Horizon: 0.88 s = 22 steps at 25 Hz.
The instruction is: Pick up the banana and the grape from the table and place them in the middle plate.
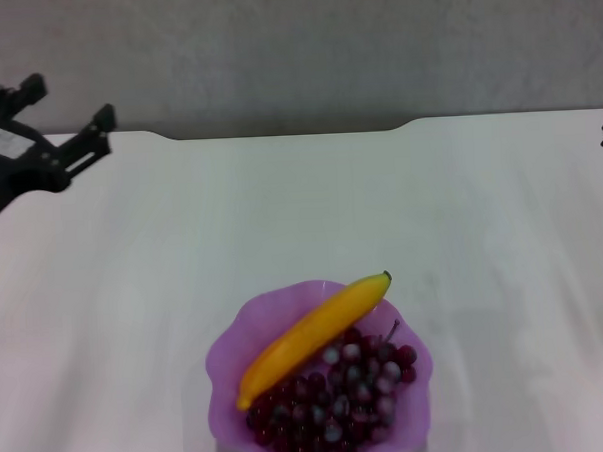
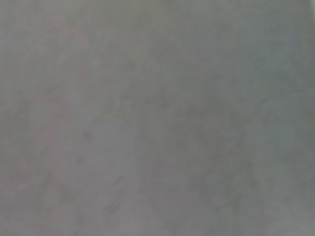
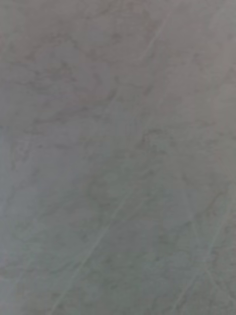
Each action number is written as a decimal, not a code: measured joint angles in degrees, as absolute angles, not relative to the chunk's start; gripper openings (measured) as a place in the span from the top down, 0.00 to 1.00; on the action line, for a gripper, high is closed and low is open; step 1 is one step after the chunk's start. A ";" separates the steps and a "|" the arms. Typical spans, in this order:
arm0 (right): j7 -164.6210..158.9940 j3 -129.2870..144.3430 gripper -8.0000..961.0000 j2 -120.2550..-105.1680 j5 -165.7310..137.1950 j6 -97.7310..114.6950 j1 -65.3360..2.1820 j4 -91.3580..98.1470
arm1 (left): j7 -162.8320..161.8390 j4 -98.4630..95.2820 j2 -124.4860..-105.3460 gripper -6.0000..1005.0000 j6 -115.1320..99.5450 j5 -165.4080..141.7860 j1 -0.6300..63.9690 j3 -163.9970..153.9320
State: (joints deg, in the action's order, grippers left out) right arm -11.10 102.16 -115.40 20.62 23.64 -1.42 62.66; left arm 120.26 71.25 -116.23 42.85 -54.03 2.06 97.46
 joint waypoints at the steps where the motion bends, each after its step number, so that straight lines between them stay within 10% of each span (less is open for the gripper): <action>1: -11.04 102.51 0.10 -115.40 20.51 24.31 -1.27 62.52 | 119.67 71.20 -116.16 0.15 41.71 -54.16 2.07 97.83; 22: -5.18 106.11 0.10 -115.29 20.13 31.11 0.88 63.20 | 109.80 73.14 -116.12 0.15 33.24 -65.64 2.37 99.22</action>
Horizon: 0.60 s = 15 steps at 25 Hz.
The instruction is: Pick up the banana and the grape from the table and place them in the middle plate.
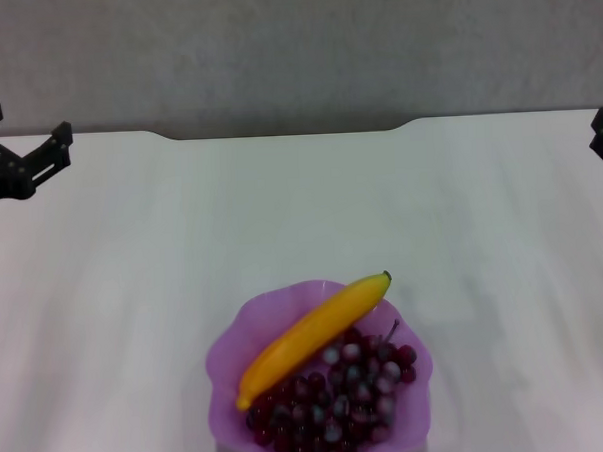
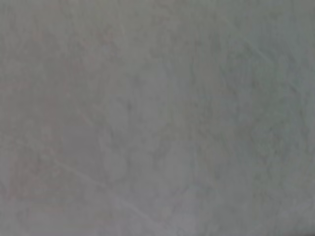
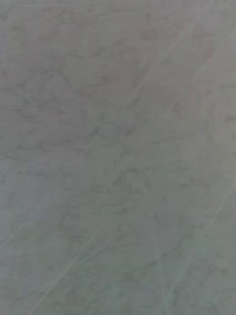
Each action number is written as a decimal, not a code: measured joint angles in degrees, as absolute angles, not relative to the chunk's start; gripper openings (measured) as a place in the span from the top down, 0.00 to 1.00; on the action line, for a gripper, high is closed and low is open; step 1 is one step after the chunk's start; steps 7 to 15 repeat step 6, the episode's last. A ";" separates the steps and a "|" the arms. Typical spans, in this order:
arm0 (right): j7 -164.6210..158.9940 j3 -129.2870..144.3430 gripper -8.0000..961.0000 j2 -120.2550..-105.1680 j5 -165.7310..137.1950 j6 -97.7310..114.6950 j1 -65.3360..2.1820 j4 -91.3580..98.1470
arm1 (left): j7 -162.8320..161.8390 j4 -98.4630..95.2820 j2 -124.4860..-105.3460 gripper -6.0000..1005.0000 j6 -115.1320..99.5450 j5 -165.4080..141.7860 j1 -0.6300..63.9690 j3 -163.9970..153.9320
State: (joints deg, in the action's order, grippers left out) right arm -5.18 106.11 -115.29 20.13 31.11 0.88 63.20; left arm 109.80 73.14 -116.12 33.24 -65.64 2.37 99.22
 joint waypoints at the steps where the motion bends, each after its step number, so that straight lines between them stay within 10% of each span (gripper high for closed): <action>1: -4.94 106.17 0.10 -115.29 20.12 31.11 0.88 63.23 | 109.50 73.41 -116.13 0.15 33.22 -66.00 2.37 99.17; 15: -4.73 106.17 0.10 -115.27 20.12 31.07 0.88 63.26 | 109.11 73.99 -116.16 0.15 33.19 -66.26 2.33 98.99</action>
